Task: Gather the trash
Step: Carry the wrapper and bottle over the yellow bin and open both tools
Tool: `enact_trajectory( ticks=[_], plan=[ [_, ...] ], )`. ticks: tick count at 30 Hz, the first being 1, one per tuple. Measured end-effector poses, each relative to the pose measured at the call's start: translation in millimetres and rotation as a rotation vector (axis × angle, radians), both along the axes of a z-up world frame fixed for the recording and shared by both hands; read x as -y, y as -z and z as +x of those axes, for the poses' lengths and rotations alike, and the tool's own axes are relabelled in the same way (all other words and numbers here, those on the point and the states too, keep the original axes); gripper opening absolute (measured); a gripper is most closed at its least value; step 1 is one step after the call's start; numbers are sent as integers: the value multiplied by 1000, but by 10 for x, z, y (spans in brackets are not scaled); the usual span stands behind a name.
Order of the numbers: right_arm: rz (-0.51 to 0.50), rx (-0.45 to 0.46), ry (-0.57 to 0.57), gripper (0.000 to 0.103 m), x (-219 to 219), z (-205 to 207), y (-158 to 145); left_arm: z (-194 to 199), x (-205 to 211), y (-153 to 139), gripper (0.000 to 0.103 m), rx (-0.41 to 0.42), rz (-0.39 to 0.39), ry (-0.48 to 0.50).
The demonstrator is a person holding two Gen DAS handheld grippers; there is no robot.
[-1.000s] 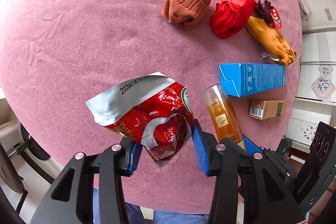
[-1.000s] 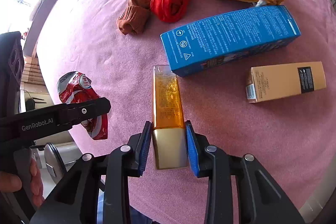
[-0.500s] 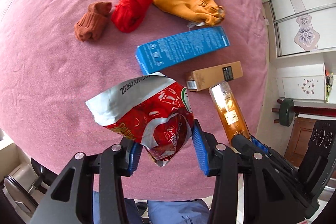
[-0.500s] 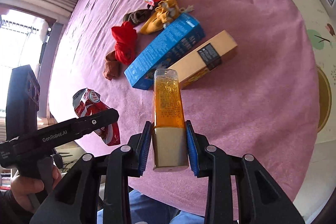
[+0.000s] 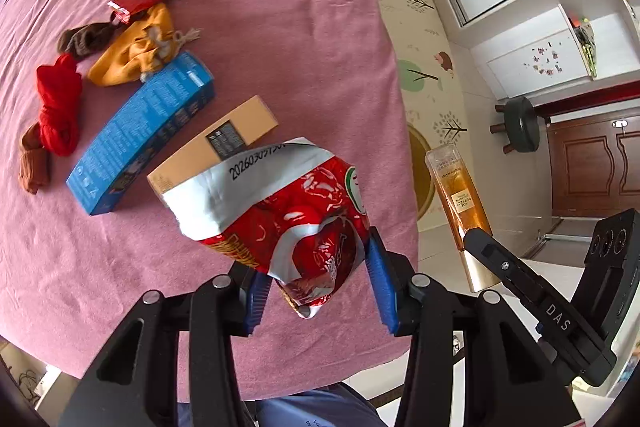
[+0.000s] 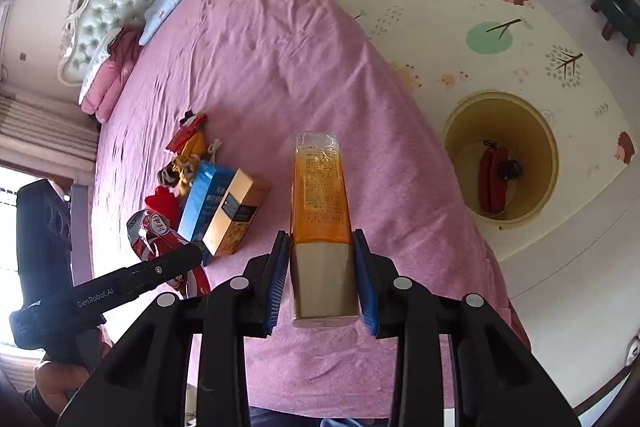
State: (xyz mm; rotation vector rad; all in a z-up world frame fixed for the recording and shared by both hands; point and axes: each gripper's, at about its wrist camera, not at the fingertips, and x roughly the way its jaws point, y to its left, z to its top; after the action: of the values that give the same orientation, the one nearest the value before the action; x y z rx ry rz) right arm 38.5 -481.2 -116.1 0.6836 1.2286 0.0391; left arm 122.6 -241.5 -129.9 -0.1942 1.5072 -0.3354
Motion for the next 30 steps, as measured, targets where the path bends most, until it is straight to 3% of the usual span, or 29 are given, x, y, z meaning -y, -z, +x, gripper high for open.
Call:
enact_trajectory(
  ticks=[9,21,22,23,24,25,26,30],
  plan=[
    [-29,17,208,31,945,-263,16,175,1108,5,44,31,-4,172],
    [-57,12,334,31,1642,-205,239,276,2284,293,44,9,-32,358],
    [-51,9,331,31,1684,-182,254,286,2357,308,46,3,-50,382],
    [-55,7,344,42,1731,-174,258,295,2430,318,52,2,-57,406],
    [-49,10,367,65,1787,-180,252,301,2490,331,61,1,-53,427],
    [-43,21,390,69,1841,-190,236,314,2529,340,83,1,-49,440],
    [-51,35,409,67,1887,-202,201,330,2545,338,88,14,-40,442],
    [-90,42,406,63,1966,-190,118,397,2523,330,88,38,-15,445]
  ],
)
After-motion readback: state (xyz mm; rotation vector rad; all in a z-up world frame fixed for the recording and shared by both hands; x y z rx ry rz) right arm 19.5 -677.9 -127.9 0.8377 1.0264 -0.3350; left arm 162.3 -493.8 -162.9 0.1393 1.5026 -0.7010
